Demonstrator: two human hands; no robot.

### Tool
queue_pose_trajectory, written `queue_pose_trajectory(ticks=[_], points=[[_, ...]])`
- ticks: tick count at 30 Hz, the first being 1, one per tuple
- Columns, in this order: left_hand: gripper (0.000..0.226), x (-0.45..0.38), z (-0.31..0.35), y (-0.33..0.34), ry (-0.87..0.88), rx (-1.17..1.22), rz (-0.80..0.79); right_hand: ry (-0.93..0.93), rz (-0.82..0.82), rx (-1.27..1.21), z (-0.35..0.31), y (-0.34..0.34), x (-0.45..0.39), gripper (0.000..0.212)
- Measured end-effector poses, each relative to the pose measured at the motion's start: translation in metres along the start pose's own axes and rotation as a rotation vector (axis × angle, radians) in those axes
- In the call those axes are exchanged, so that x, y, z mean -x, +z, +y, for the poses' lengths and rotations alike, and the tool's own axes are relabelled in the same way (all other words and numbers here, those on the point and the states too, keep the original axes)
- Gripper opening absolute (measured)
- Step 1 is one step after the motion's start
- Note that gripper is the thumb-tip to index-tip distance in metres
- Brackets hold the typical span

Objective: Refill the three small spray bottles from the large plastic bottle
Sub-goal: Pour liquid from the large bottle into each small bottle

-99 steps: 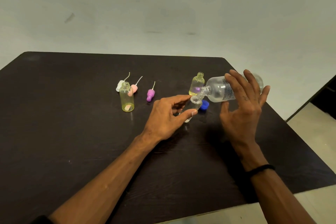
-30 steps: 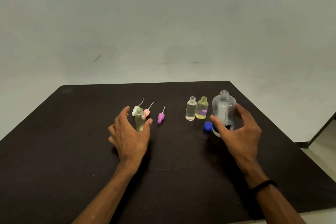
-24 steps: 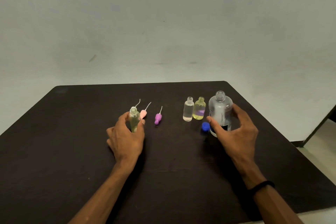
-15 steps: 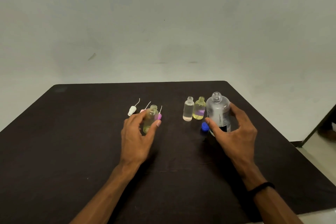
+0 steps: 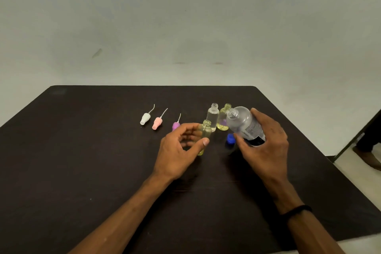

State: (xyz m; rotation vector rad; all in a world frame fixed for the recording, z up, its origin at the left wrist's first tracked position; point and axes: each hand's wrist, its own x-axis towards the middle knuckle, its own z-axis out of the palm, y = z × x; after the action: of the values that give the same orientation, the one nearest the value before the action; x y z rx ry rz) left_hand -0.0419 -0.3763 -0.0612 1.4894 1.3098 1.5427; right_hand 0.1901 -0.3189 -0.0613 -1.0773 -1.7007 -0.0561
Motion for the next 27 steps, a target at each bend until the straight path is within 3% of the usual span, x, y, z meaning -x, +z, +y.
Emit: queue_pose_trajectory(ticks=[27], points=[[0.047, 0.0031, -0.0039, -0.0029, 0.084, -0.059, -0.123, -0.157, -0.083, 0.124, -0.0068, -0.0015, -0.0023, 0.083]])
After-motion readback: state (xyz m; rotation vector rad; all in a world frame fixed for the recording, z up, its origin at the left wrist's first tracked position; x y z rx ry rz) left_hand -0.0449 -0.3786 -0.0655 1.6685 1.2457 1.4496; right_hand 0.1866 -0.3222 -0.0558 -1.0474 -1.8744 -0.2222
